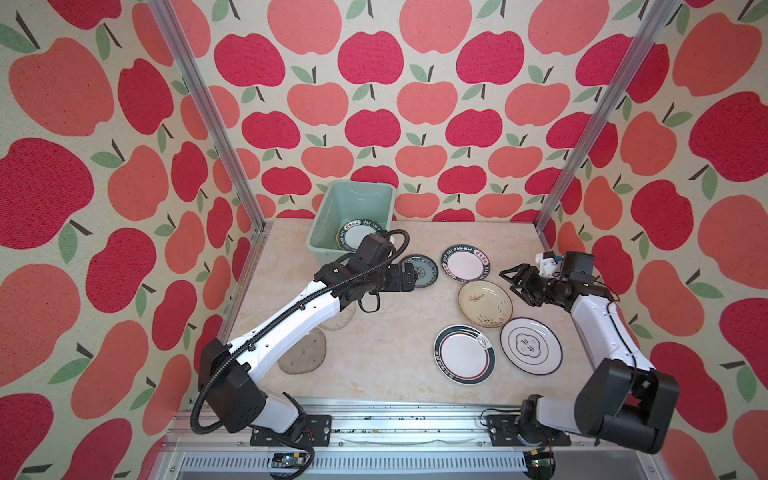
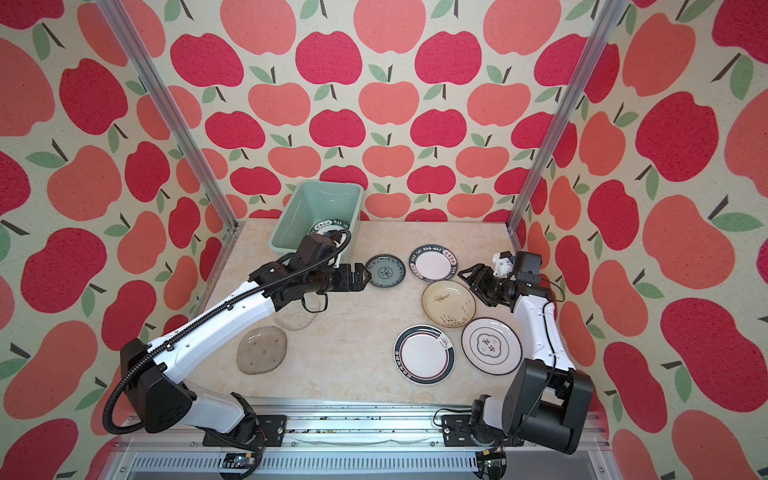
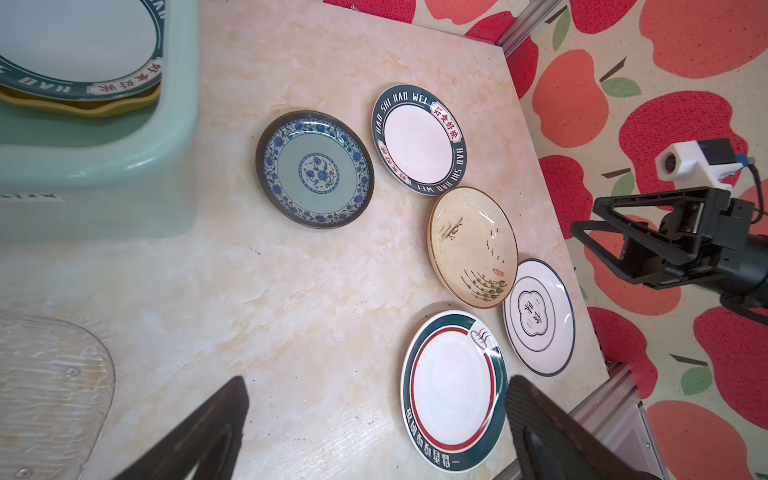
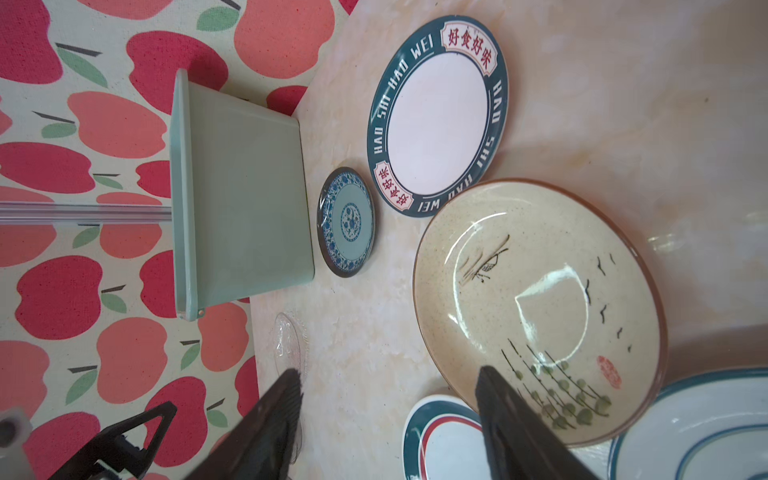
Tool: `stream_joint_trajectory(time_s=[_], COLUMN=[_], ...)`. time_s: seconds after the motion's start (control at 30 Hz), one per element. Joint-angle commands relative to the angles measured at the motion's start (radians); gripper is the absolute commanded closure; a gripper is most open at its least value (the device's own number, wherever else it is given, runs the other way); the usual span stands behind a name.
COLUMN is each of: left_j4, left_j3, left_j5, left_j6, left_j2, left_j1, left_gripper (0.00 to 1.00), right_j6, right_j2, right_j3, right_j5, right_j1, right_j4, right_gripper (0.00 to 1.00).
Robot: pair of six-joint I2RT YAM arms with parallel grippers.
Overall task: Place the plates into the plastic bin on the countertop
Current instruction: 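Move the left gripper toward the red-and-green rimmed plate while the right approaches it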
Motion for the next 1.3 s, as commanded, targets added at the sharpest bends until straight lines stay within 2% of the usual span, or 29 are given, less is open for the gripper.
stream_joint_trajectory(time_s=[0.0, 0.27, 0.47, 0.57, 0.63, 0.97, 1.27], left_j4=[-0.064, -0.055, -0.146, -0.157, -0.167, -0.139, -0.127], left_j3=[-0.012, -0.073, -0.020, 0.009, 0.038, 0.119, 0.153], left_j5=[0.087, 0.333, 0.416, 0.435, 0.438, 0.449, 0.458], left_j6=[-0.088, -0.233, -0.153, -0.130, -0.113, -0.126, -0.121], left_j2=[0.003, 0.069, 0.176, 0.228, 0.264, 0.436, 0.489], left_j1=[-0.011, -0.046, -0.076, -0.083, -0.088, -0.089, -0.090], left_gripper=[0.02, 0.02, 0.03, 0.04, 0.04, 0.05, 0.06], right_j6=[-0.049, -0.054, 0.040, 0.073, 0.079, 0.130, 0.151], right_j2=[-0.082, -0.147, -0.234, -0.249, -0.249, -0.283, -0.252], right_j3=[-0.070, -0.158, -0.212, -0.219, -0.228, -0.357, -0.419], right_j5=[0.021, 0.227, 0.368, 0.477, 0.509, 0.484, 0.459], right_j1=[0.060, 0.280, 0.428, 0.478, 0.491, 0.503, 0.505], right_j4=[-0.136, -0.360, -0.396, -0.441, -0.460, -0.397, -0.312], right_gripper=[0.30, 0.31, 0.31, 0.31, 0.31, 0.30, 0.30])
